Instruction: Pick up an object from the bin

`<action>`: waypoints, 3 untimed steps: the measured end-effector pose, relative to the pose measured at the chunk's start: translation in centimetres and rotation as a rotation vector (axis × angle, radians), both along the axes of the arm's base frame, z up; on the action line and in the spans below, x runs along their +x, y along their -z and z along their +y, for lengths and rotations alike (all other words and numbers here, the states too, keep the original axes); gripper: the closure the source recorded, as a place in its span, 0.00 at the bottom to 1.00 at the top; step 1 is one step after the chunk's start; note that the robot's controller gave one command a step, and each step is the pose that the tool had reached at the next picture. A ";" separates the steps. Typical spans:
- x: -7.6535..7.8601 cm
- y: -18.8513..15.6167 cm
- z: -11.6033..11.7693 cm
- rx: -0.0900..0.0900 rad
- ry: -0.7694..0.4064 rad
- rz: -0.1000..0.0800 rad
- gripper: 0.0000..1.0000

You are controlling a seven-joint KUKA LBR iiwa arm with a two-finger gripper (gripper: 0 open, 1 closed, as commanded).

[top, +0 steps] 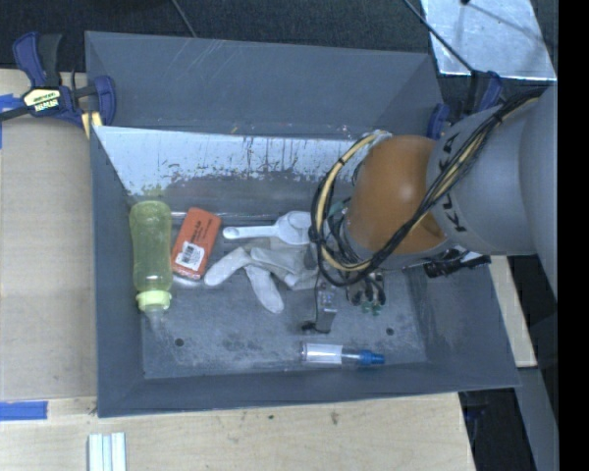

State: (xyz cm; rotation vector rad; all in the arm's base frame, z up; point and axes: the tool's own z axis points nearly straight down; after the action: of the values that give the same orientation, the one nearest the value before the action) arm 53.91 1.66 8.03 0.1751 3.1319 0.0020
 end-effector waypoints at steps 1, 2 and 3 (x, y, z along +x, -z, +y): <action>1.7 0.7 0.4 -0.003 -0.102 -0.004 1.00; 1.7 0.7 0.4 -0.003 -0.102 -0.004 1.00; 1.8 -4.3 0.2 -0.001 -0.099 0.008 1.00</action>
Offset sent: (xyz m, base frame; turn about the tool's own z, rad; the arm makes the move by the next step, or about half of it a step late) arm 0.0000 0.0000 0.0000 0.0000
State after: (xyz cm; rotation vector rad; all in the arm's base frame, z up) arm 55.72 1.88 12.36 0.0198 3.1446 -0.0005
